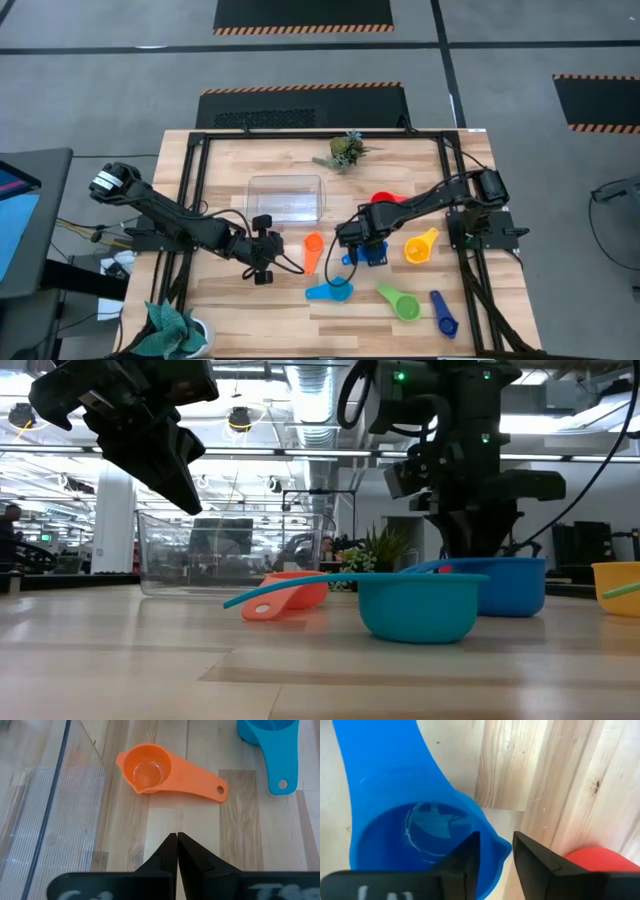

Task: Nest measuring cups in basket
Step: Stack the blue measuring cup on top of the red measuring cup

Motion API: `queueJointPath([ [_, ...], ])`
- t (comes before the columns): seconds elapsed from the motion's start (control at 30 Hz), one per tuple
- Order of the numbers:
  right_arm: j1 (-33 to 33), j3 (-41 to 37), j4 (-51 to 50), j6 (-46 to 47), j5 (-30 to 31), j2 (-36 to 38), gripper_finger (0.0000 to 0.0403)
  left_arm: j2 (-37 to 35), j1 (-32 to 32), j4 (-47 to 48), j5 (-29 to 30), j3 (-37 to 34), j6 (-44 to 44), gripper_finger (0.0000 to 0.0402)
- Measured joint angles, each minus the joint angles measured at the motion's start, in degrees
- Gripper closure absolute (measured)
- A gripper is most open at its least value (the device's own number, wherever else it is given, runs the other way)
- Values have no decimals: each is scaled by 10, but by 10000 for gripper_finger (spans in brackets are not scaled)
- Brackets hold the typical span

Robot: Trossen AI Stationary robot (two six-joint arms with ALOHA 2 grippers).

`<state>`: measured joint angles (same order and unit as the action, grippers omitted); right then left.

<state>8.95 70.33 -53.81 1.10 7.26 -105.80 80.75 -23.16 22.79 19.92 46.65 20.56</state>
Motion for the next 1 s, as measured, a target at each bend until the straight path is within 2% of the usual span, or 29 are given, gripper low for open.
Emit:
queueJointPath([
  [0.23, -1, 0, -18, 41, 1, 0, 238, 0, 0, 0, 0, 0, 0, 401],
  [0.5, -1, 0, -34, 69, 2, 0, 242, 0, 0, 0, 0, 0, 0, 401],
  [1.0, -1, 1, -49, 271, -1, 1, 250, 0, 0, 0, 0, 0, 0, 401],
])
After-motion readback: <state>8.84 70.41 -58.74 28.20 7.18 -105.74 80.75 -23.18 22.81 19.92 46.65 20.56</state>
